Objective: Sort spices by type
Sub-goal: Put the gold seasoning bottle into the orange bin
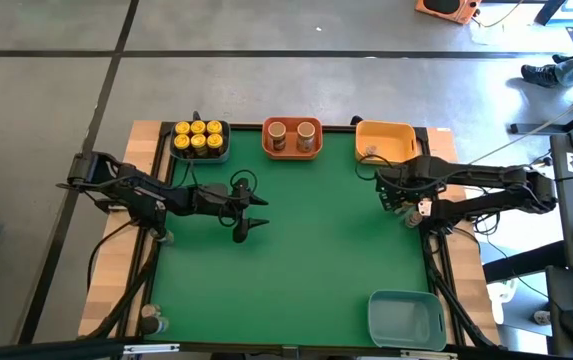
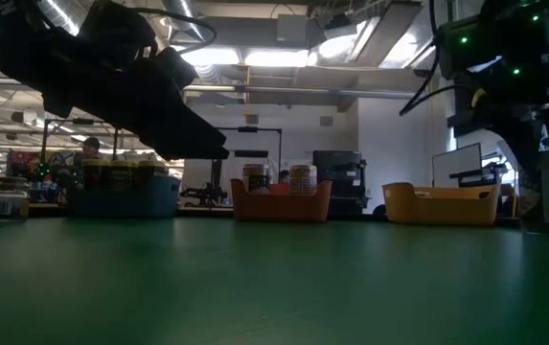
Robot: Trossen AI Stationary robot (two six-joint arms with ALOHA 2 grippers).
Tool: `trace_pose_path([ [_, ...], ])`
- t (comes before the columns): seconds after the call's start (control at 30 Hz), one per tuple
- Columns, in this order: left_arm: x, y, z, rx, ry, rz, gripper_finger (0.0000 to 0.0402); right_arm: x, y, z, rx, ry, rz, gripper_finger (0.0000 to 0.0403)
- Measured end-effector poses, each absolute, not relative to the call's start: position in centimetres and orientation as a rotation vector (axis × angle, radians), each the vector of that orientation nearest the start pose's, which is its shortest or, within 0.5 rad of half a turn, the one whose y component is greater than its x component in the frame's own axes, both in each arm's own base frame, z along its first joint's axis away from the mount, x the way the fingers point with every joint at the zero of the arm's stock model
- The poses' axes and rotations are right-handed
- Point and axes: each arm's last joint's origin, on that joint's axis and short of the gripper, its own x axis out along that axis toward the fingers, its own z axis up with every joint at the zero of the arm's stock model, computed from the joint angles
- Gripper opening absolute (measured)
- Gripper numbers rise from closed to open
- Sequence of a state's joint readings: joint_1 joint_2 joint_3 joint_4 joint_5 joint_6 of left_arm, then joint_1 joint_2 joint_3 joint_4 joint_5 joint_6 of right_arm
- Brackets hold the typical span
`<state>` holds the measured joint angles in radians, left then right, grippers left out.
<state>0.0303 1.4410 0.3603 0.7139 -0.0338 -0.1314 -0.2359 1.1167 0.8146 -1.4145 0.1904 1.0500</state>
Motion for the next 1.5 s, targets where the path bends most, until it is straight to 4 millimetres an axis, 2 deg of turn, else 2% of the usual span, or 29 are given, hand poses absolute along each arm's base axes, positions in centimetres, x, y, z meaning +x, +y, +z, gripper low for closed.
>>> trace_pose_path([
  [0.33,24.4,0.9,14.3,-0.127,0.361,0.088,0.0278,14.5,-3.8,22.8,0.86,1.414,-1.094,0.0324],
  [0.5,24.4,0.9,14.3,-0.122,0.362,0.089,0.0278,15.8,-4.0,22.6,0.916,1.318,-1.0,0.0324],
  [0.6,24.4,0.9,14.3,-0.122,0.362,0.089,0.0279,16.6,-4.2,22.3,0.904,1.3,-0.97,0.0324],
  [0.97,24.4,0.9,14.2,-0.106,0.37,0.086,0.0279,18.9,-4.7,19.5,0.808,1.44,-0.935,0.0322],
  [1.17,24.4,0.9,14.2,-0.106,0.37,0.086,0.0279,19.5,-4.9,19.3,0.776,1.421,-0.896,0.0284],
  [1.5,24.4,0.9,14.2,-0.106,0.371,0.086,0.0279,19.8,-4.9,19.3,0.72,1.415,-0.83,0.0284],
])
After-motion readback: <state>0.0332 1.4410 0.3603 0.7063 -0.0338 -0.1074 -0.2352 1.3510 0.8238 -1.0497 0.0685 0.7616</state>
